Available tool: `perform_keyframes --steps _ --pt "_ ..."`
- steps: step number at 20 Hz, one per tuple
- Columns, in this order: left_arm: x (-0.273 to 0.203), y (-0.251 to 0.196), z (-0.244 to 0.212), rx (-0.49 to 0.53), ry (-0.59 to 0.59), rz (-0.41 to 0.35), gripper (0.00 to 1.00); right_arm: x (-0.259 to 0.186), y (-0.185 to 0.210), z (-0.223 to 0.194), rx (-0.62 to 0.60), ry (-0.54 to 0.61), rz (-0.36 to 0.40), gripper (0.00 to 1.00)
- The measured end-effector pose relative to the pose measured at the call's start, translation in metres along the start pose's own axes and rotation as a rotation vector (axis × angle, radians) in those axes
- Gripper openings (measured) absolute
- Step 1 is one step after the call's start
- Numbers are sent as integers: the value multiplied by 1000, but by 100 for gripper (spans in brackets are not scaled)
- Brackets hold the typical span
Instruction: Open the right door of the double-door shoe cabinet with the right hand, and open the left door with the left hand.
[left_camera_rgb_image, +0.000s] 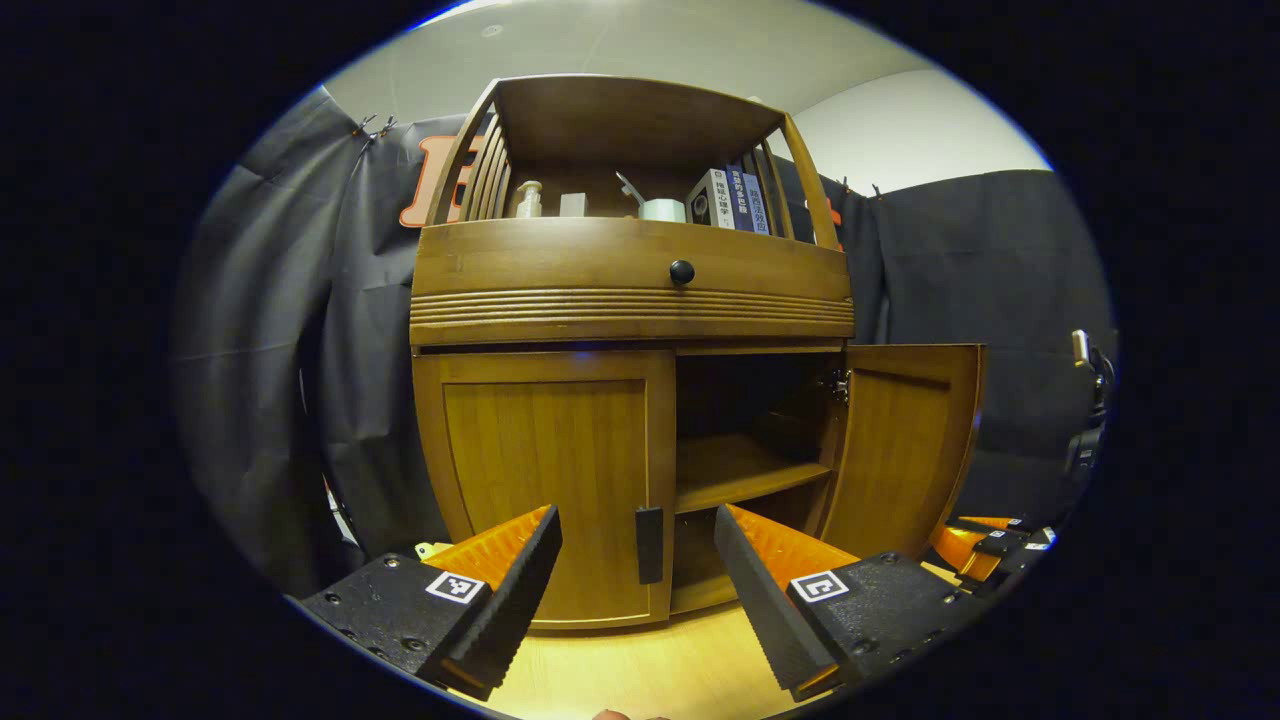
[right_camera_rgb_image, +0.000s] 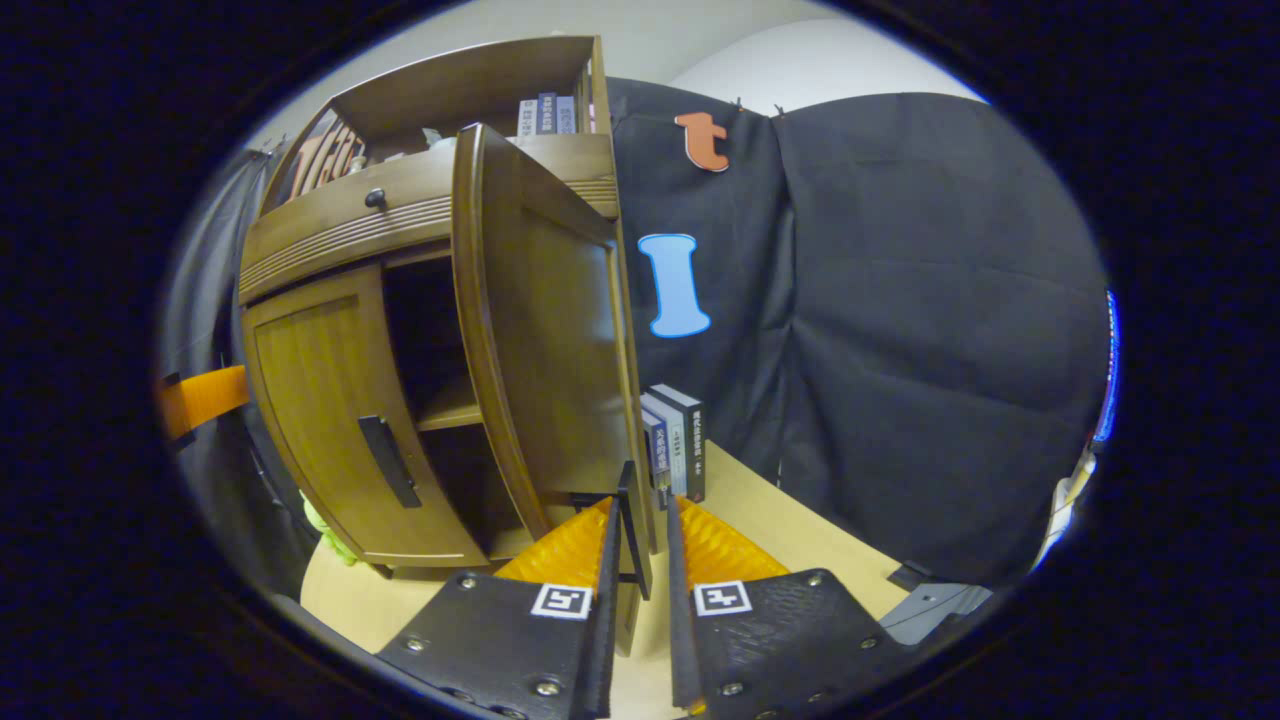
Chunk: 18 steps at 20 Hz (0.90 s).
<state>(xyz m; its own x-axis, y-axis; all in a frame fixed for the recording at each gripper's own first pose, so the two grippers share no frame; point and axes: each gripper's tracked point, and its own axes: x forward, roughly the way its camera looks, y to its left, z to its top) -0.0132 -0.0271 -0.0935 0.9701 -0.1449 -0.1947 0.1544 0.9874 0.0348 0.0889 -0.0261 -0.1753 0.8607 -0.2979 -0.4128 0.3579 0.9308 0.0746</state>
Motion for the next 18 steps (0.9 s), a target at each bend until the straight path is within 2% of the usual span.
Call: perform_keyframes --steps 2,3,4,10,17,18 --pt "3 -3 -3 -8 7 -9 95 -1 -13 -3 5 4 -13 23" --pt "5 -6 -4 -11 10 -15 93 -2 -24 -2 -5 1 -49 23" --pt "7 -8 -5 -14 13 -19 95 -1 -35 1 -17 -6 -75 16" --pt "23 -14 -15 -22 32 -29 93 -1 -91 21 -23 -53 -185 16" --pt "53 -9 -29 -15 58 -4 95 -11 -79 48 32 -100 -135 17" --pt "60 -10 -31 -11 60 -5 95 -16 -78 53 38 -112 -133 19"
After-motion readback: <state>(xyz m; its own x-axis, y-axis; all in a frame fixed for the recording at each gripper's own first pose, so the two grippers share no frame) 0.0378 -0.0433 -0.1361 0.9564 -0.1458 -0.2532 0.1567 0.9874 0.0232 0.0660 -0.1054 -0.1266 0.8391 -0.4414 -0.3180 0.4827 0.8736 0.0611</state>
